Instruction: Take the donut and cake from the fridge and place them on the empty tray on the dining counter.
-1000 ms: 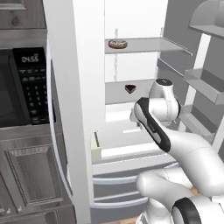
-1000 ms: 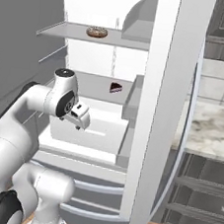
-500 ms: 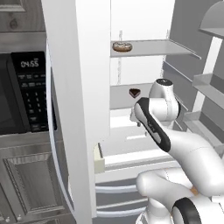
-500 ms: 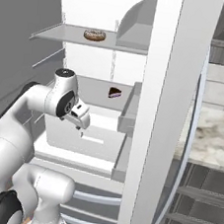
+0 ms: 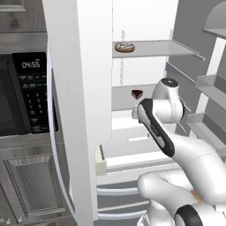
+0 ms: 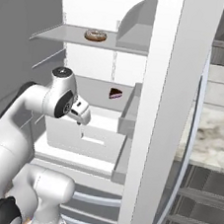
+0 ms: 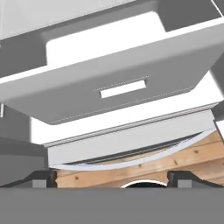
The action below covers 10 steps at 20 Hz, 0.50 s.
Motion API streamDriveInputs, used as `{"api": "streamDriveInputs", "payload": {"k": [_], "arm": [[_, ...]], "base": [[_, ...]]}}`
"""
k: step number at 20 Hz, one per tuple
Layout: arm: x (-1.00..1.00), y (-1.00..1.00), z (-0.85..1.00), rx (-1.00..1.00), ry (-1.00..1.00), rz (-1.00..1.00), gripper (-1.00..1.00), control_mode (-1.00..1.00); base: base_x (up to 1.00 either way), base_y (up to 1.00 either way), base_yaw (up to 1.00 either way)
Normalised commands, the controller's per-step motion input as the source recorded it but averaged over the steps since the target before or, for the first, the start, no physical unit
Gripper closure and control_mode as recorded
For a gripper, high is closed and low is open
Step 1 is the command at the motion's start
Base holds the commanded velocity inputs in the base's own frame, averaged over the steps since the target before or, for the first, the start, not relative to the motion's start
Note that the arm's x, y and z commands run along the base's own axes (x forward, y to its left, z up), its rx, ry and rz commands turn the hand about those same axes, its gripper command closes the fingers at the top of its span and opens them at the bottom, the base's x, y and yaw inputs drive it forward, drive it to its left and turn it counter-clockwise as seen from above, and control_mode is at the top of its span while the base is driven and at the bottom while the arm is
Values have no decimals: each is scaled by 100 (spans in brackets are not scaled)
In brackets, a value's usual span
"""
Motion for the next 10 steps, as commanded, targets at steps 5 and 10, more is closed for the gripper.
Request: {"api": "streamDriveInputs", "payload": {"k": [5, 10], "arm": [[0, 0, 55, 0, -30, 6, -100, -100], [0, -3, 68, 3, -18, 0, -100, -100]], "base": [[0, 0, 0], [0, 0, 0]]}}
